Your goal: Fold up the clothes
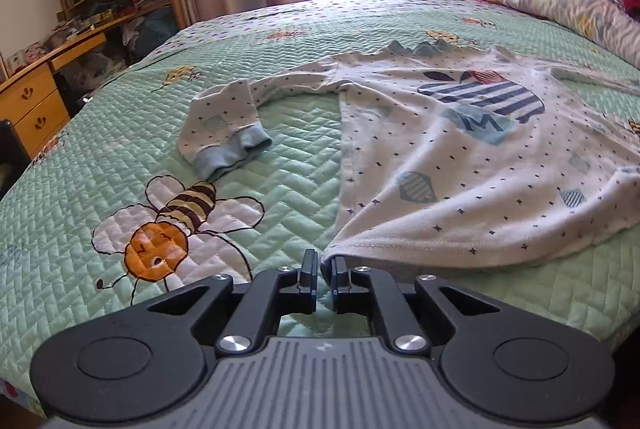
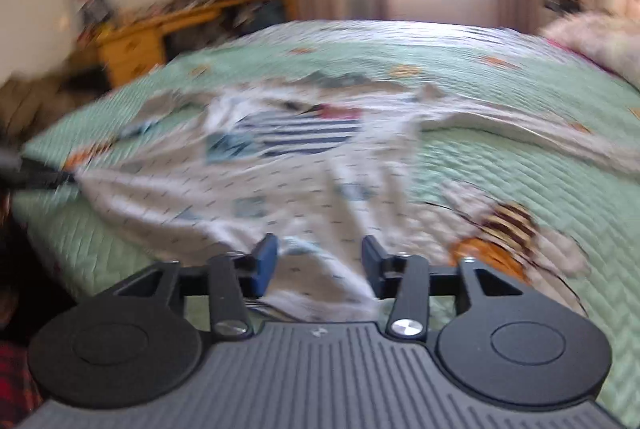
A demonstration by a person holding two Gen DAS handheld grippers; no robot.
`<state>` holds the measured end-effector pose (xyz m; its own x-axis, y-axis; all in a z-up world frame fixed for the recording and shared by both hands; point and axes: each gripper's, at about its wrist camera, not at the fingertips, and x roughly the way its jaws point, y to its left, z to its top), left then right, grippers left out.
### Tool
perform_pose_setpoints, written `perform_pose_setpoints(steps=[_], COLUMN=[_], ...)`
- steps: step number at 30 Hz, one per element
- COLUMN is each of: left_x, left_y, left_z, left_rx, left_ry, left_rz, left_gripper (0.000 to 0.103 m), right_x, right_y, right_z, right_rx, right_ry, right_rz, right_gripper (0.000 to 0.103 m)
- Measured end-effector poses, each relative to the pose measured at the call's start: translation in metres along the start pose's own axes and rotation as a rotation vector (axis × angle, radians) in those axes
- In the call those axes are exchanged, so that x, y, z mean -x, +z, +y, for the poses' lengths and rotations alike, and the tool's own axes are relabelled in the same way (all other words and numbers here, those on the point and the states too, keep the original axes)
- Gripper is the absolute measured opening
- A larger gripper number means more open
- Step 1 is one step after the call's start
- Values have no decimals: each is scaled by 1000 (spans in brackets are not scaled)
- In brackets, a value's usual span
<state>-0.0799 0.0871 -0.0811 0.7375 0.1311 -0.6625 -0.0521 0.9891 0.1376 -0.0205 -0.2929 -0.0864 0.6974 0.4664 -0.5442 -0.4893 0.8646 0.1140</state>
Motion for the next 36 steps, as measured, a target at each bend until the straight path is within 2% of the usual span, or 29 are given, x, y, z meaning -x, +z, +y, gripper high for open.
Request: perform_pose_setpoints(steps=[6, 16, 20, 22, 25, 27, 29, 32, 34, 35, 36], left_x=[-1, -14, -17, -17, -16, -14, -12, -9, -7, -6, -4], left_y=[2, 0, 1, 1, -1, -1, -1, -2, -3, -3, -3], left_z=[2, 31, 36, 38, 44, 43, 39, 39, 42, 43, 45], left_rx=[43, 284, 332, 357, 398, 390, 362, 359, 363, 365, 364], left_ry=[-13, -73, -85, -92, -109, -112, -110, -113, -113, -113, -110], left_rz=[4, 66, 75, 80, 88, 96, 102, 111, 122, 127, 134], left_gripper=[7, 7, 7, 7, 8, 9, 10, 13, 15, 17, 17], right_x=[18, -3, 2, 7, 18, 24, 17, -11, -28, -33, -29], right_y=[-21, -34, -36, -38, -33, -27, -17, -16, -26, -32, -36], right_z=[-5, 4, 0, -8, -15, -17, -17, -24, -28, -29, -30], right_rx=[71, 131, 53, -47, -169, -226, -274, -398, -443, -449, -441], right_ry=[-109, -172, -124, -68, -9, 27, 121, 250, 206, 177, 179], right_rz=[13, 57, 59, 38, -57, -127, -148, -100, -12, 28, 6], right_gripper=[52, 52, 52, 52, 52, 52, 53, 61, 60, 54, 54])
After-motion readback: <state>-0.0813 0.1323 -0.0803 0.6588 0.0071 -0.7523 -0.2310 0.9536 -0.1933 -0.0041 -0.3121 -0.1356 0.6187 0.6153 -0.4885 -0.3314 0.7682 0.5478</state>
